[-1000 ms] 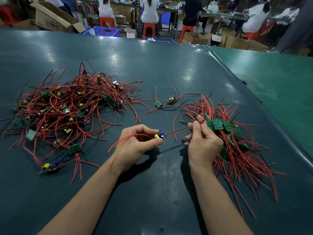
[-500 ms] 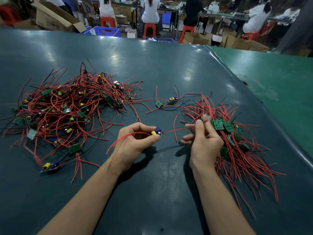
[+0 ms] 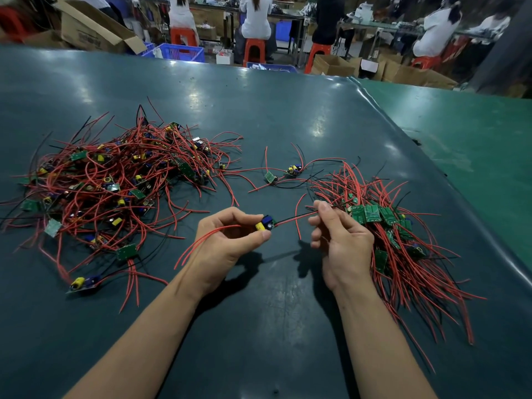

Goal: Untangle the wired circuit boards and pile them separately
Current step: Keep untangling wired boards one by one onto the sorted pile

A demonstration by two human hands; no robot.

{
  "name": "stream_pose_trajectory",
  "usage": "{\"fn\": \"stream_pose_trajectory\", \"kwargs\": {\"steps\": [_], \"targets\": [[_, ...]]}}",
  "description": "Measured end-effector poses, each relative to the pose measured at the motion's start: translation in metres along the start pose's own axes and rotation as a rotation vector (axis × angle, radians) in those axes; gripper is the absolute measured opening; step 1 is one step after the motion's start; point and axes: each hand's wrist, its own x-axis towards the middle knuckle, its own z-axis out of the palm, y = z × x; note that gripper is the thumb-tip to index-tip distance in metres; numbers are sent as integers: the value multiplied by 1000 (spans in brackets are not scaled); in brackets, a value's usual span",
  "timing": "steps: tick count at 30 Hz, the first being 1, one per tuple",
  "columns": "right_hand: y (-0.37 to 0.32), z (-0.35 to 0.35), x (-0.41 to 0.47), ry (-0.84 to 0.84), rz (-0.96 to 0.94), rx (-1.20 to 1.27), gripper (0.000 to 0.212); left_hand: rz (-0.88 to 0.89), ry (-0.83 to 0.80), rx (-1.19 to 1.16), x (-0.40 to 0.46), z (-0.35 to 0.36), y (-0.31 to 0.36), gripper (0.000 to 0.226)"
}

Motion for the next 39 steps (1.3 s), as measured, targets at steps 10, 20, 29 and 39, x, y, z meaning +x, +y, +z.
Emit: {"fn": "stream_pose_trajectory", "kwargs": {"steps": [10, 20, 29, 39], "targets": [[2, 0, 3, 68, 8, 25, 22, 91, 198, -170, 11, -10, -3, 38], [17, 5, -6, -189, -123, -581, 40, 159, 525, -164, 20, -16, -3, 25], [8, 6, -7, -101, 19, -287, 40, -62, 283, -487, 17, -18, 15, 38], [5, 10, -16, -477, 77, -282, 16, -144, -200, 128, -3, 2, -1, 37]]}}
